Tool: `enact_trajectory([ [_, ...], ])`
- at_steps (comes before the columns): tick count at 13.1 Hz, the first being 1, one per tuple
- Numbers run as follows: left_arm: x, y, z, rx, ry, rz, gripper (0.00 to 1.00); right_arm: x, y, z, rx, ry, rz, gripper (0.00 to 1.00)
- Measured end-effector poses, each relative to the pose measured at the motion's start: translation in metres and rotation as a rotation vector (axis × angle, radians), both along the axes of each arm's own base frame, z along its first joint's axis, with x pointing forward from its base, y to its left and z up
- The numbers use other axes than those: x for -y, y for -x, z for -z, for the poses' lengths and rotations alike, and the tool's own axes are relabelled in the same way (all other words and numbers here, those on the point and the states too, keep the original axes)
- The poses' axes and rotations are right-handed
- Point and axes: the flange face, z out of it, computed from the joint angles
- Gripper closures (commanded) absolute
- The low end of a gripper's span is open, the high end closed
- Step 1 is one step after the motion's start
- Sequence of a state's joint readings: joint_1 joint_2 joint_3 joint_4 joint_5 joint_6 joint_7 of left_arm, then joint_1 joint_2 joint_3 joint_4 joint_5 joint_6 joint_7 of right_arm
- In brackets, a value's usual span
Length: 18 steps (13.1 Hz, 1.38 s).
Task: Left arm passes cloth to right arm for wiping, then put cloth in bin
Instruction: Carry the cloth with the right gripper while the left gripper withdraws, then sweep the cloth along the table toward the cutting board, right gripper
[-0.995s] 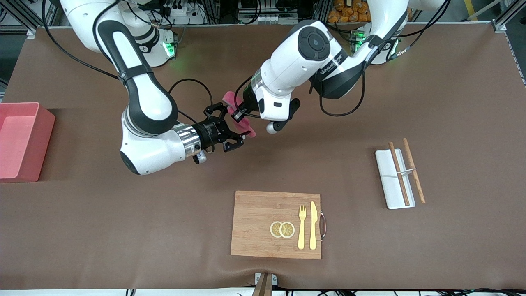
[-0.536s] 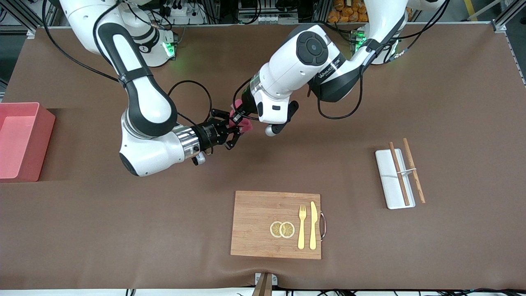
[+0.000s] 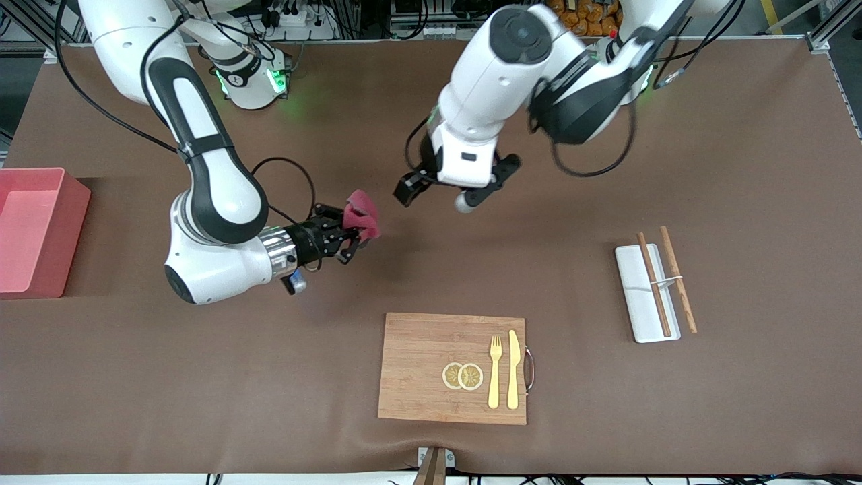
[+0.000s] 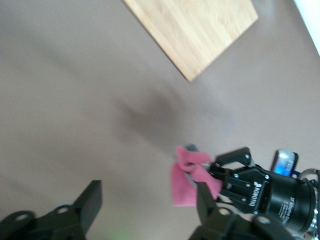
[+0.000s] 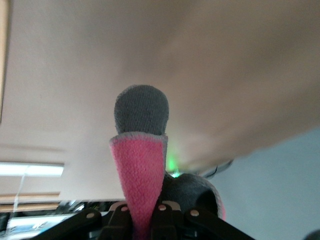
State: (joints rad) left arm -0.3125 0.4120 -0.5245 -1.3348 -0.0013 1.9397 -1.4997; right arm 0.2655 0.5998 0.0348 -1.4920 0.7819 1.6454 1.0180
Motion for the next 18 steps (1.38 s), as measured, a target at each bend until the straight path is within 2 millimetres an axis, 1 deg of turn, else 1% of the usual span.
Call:
enact_trajectory([
  [3, -0.088, -0.018, -0.04, 0.021, -0.134, 0.173, 0.0, 0.021, -0.014, 0.029, 0.216, 0.097, -0.158, 1.0],
  [4, -0.113, -0.022, -0.051, 0.033, -0.177, 0.211, 0.0, 0.029, -0.018, 0.039, 0.265, 0.127, -0.202, 1.0],
  [5, -0.132, -0.023, -0.061, 0.04, -0.208, 0.226, 0.0, 0.04, -0.023, 0.048, 0.309, 0.157, -0.249, 1.0],
  [6, -0.146, -0.022, -0.069, 0.04, -0.231, 0.233, 0.0, 0.056, -0.029, 0.057, 0.35, 0.182, -0.296, 1.0],
  [7, -0.156, -0.02, -0.074, 0.033, -0.248, 0.239, 0.0, 0.078, -0.036, 0.066, 0.385, 0.19, -0.336, 1.0],
  [8, -0.164, -0.017, -0.078, 0.022, -0.263, 0.243, 0.0, 0.104, -0.042, 0.074, 0.417, 0.181, -0.373, 1.0],
  [9, -0.172, -0.017, -0.081, 0.017, -0.273, 0.241, 0.0, 0.136, -0.048, 0.084, 0.449, 0.159, -0.41, 1.0],
  [12, -0.197, -0.024, -0.09, 0.031, -0.284, 0.246, 0.0, 0.243, -0.058, 0.109, 0.548, 0.107, -0.533, 1.0],
  [13, -0.212, -0.03, -0.091, 0.041, -0.291, 0.272, 0.0, 0.278, -0.059, 0.114, 0.575, 0.126, -0.588, 1.0],
  [14, -0.234, -0.039, -0.092, 0.051, -0.301, 0.304, 0.0, 0.309, -0.059, 0.118, 0.601, 0.152, -0.642, 1.0],
  [16, -0.277, -0.054, -0.094, 0.07, -0.321, 0.376, 0.0, 0.359, -0.057, 0.122, 0.639, 0.185, -0.767, 1.0],
  [18, -0.312, -0.062, -0.096, 0.08, -0.338, 0.44, 0.0, 0.408, -0.053, 0.118, 0.647, 0.215, -0.889, 1.0],
])
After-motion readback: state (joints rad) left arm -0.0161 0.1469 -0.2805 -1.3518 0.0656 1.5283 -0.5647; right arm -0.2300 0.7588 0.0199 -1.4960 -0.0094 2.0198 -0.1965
